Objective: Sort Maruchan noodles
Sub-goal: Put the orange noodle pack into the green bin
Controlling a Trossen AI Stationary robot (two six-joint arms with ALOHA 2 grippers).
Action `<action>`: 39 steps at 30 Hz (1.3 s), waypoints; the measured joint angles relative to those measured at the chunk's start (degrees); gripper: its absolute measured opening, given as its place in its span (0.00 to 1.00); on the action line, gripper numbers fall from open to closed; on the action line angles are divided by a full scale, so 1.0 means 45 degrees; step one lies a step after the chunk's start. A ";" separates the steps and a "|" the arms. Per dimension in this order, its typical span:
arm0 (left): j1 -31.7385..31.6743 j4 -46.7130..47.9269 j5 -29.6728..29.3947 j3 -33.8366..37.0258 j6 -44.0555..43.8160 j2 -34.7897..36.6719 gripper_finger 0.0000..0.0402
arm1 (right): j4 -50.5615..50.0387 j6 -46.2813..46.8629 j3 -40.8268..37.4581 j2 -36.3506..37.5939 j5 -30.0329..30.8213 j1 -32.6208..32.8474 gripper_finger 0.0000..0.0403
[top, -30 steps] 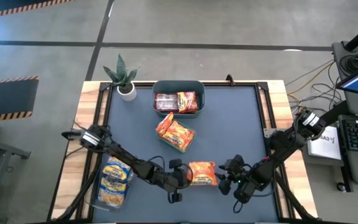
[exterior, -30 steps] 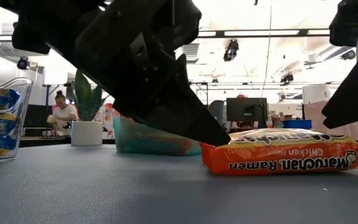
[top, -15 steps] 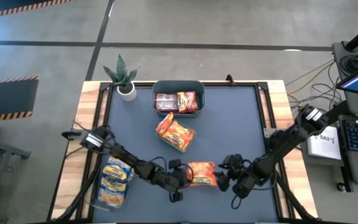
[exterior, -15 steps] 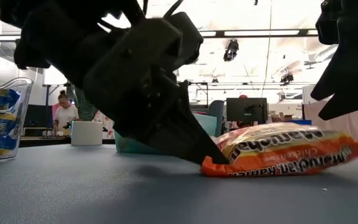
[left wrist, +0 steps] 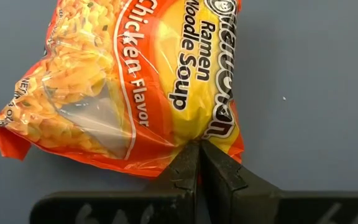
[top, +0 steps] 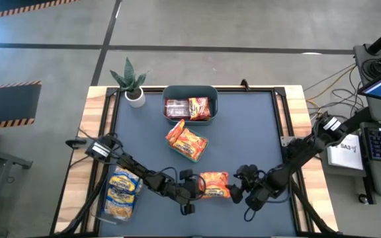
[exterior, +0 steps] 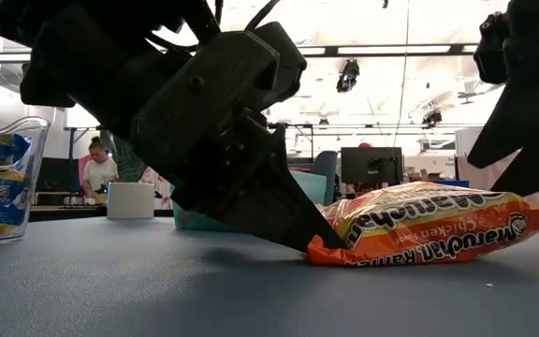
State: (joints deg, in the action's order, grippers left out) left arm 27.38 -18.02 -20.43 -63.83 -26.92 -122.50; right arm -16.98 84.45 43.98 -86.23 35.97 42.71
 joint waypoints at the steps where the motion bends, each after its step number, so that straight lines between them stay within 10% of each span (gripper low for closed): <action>1: 0.0000 -0.0009 0.0000 0.0005 0.0000 -0.0002 0.00 | 0.0038 -0.0001 -0.0019 -0.0041 0.0000 -0.0024 0.83; 20: 0.0000 -0.0248 0.0012 0.0189 -0.0141 -0.0019 0.00 | 0.7354 -0.3650 -0.1838 -0.1152 -0.0355 -0.0766 0.82; 39: 0.0005 -0.0622 -0.0010 0.0296 -0.0137 -0.0019 0.00 | 0.8416 -0.4405 -0.1886 -0.1734 -0.0189 -0.0980 0.61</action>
State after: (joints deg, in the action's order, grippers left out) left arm 27.40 -20.82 -20.47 -62.50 -27.53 -122.58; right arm 20.89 64.63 35.49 -94.04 35.11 38.30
